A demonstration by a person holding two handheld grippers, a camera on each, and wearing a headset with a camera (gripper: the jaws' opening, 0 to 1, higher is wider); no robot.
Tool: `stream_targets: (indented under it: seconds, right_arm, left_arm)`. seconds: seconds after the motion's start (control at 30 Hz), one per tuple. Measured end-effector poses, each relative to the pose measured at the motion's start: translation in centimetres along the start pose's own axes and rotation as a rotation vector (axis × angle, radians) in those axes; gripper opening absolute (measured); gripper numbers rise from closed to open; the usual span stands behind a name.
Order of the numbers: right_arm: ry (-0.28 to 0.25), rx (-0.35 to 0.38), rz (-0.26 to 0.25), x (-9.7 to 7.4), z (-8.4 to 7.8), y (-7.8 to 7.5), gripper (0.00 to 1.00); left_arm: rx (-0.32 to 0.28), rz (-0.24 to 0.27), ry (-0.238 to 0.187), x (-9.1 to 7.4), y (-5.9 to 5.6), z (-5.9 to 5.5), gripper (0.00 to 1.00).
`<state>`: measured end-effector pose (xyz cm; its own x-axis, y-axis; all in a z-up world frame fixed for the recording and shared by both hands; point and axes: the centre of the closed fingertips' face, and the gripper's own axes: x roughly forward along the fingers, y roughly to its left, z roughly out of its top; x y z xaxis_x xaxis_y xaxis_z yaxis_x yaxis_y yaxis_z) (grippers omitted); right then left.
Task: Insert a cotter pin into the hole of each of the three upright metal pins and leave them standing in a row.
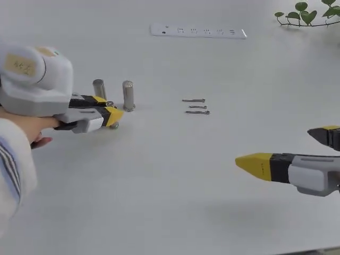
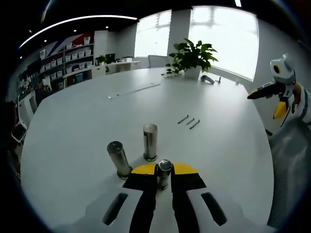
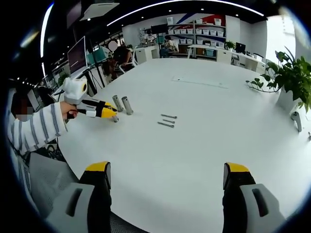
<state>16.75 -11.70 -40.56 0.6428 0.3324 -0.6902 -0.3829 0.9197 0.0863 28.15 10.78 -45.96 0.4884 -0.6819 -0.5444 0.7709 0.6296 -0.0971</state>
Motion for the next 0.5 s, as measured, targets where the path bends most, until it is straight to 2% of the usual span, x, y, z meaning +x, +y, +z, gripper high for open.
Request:
stream_targets:
  seconds: [0.13, 0.23, 0.33, 0.37, 0.5]
  right_arm:
    - [-0.005, -0.003, 0.001, -0.1, 0.2, 0.1, 0.95]
    - [-0.009, -0.005, 0.000, -0.2, 0.3, 0.2, 0.95]
    - [-0.012, -0.010, 0.001, -0.3, 0.4, 0.4, 0.95]
    - [-0.015, -0.010, 0.002, -0.4, 0.5, 0.5, 0.95]
    - [-0.019, -0.013, 0.010, -0.4, 0.6, 0.9, 0.95]
  left_arm:
    - [0.012, -0.012, 0.004, -0.1, -0.3, 0.0, 0.05]
    - [-0.006, -0.016, 0.015, -0.3, -0.7, -0.1, 0.05]
    - [0.023, -0.009, 0.031, -0.6, -1.4, -0.3, 0.05]
    - [0.047, -0.007, 0.033, -0.8, -1.7, -0.3, 0.05]
    - [0.036, -0.032, 0.033, -1.0, -3.3, -0.3, 0.05]
